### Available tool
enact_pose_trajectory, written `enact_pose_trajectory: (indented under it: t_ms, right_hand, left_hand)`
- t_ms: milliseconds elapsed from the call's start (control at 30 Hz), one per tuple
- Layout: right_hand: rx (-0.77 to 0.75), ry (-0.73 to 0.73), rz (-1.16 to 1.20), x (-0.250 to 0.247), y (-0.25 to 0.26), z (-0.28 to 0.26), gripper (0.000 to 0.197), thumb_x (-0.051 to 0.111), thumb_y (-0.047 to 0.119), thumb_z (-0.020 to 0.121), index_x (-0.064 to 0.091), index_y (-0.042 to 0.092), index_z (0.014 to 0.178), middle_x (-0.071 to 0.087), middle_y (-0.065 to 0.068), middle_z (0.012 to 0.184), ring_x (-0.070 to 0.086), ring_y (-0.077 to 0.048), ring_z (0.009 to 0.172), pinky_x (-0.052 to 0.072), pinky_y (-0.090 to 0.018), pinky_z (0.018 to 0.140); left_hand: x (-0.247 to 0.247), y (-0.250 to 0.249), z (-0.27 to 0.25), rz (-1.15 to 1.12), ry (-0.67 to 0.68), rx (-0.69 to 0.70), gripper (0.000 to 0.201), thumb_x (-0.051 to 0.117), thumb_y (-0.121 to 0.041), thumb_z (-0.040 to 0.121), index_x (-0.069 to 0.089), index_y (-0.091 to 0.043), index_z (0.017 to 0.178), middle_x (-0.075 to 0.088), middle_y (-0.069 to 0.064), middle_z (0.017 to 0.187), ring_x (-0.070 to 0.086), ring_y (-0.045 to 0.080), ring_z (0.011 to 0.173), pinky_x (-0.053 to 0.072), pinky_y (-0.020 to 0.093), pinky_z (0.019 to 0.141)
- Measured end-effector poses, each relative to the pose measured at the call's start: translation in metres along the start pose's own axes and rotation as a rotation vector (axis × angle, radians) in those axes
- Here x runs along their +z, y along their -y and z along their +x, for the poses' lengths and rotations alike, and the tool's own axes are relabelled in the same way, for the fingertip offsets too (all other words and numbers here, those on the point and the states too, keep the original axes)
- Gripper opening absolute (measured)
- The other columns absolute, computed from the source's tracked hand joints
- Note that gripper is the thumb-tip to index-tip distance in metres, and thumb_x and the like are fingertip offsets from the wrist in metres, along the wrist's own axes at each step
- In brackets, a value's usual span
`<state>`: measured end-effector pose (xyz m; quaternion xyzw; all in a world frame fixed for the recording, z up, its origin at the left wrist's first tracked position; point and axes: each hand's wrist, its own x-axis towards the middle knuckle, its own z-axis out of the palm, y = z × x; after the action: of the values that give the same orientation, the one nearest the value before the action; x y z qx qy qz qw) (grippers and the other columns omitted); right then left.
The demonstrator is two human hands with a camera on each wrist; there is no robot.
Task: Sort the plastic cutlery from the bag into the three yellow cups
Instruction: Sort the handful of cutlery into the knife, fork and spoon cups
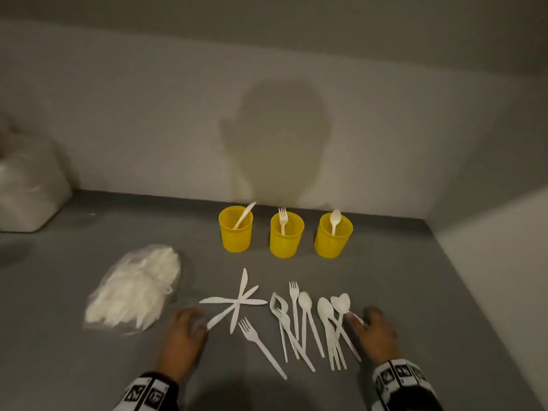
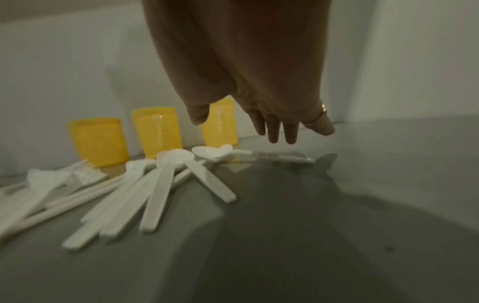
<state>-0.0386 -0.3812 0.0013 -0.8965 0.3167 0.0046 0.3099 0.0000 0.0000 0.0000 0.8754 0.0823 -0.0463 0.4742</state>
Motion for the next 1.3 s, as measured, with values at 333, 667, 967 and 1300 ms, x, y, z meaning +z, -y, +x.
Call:
enact_pose_trajectory:
  t_ms: [333,667,967,1300]
  right_hand:
    - [0.095,0.01,-0.195,0.027,0.034,-0.006,0.065,0.037,0.064,0.086,0.053,0.012,0.121,0.049,-0.012,0.13,0.042,-0.032,0.121,0.031,-0.046,0.103]
    - [-0.006,0.213,-0.06,0.063,0.076,-0.05,0.086,0.056,0.071,0.069,0.04,0.012,0.13,0.043,-0.007,0.129,0.039,-0.026,0.12,0.035,-0.038,0.101]
    - [-0.034,0.425,0.093,0.1,0.109,-0.063,0.045,0.055,0.027,0.083,0.047,0.006,0.122,0.046,-0.01,0.122,0.049,-0.029,0.111,0.045,-0.036,0.092]
    - [0.018,0.497,0.106,0.099,0.118,-0.043,0.023,0.052,0.011,0.089,0.06,0.002,0.108,0.064,-0.014,0.102,0.061,-0.027,0.096,0.04,-0.022,0.068]
  left_hand:
    - [0.034,-0.031,0.071,0.551,0.219,-0.038,0.085,0.044,-0.067,0.074,0.039,-0.007,0.133,0.035,0.015,0.14,0.032,0.033,0.131,0.027,0.039,0.109]
    - [0.082,-0.04,0.025,0.563,0.345,-0.088,0.099,0.066,-0.065,0.062,0.029,-0.009,0.136,0.034,0.011,0.135,0.031,0.03,0.126,0.028,0.036,0.106]
    - [0.113,-0.068,-0.012,0.289,0.383,0.014,0.027,0.054,-0.017,0.085,0.053,-0.014,0.113,0.055,0.008,0.119,0.05,0.026,0.111,0.041,0.03,0.095]
    - [0.102,-0.067,-0.002,-0.205,0.397,-0.116,0.032,0.063,0.005,0.073,0.064,-0.003,0.104,0.069,0.014,0.1,0.065,0.021,0.092,0.051,0.03,0.087]
